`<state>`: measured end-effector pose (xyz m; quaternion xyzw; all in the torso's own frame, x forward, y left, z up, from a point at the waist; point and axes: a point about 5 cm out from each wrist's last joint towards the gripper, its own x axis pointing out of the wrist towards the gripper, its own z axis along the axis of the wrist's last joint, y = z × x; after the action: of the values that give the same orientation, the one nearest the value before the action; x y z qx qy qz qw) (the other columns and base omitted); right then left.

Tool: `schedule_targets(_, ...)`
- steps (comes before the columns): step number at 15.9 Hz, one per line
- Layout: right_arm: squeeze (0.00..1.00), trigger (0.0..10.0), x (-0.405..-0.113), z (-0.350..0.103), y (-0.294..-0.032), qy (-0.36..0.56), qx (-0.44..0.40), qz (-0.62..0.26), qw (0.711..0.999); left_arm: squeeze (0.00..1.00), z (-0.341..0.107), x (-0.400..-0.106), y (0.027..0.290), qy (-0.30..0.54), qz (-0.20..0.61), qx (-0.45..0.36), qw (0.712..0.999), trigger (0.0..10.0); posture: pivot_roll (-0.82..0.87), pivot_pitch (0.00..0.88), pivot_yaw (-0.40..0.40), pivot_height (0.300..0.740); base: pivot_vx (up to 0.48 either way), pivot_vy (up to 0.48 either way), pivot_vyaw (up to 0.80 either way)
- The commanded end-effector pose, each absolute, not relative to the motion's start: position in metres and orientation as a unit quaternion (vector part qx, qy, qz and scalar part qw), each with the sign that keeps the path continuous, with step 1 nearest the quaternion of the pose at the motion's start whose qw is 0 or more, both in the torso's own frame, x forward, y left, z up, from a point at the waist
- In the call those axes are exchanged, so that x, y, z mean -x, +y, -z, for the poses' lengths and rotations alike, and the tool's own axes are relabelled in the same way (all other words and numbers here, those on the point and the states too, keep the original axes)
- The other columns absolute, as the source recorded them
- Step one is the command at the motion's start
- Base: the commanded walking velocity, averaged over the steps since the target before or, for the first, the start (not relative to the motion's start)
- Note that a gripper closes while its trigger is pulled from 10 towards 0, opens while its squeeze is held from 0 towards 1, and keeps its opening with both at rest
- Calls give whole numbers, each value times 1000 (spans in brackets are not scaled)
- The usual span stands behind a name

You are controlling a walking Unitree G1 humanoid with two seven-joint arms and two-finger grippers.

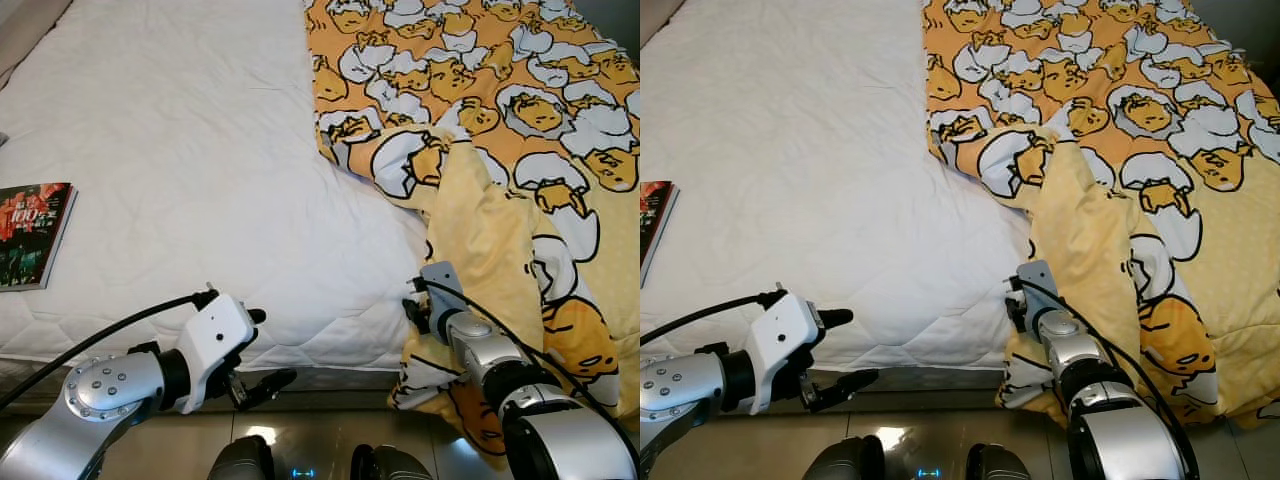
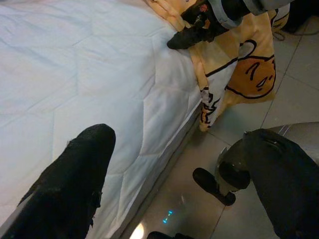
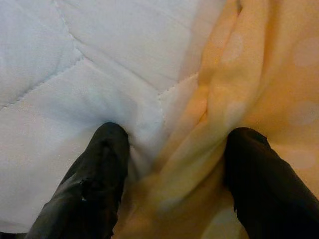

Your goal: Clean up the room

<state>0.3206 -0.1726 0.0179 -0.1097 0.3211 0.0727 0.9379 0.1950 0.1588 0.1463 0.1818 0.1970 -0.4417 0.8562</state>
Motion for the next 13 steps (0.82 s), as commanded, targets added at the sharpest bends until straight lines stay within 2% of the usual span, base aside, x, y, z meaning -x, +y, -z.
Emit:
schedule_targets(1,0,0,-313,-9,-177,345,110,-71,929,0,-148,-192,154,194,452,-183,851,10000,141,207,-27,740,0,0,0)
schedule_targets(10,0,0,-315,-15,-181,307,72,-97,944,0,-143,-192,158,202,451,-181,850,10000,114,163,-8,740,0,0,0)
schedule_targets(13,0,0,-314,-22,-188,273,61,-138,950,0,-140,-194,155,201,454,-180,849,10000,91,147,5,740,0,0,0)
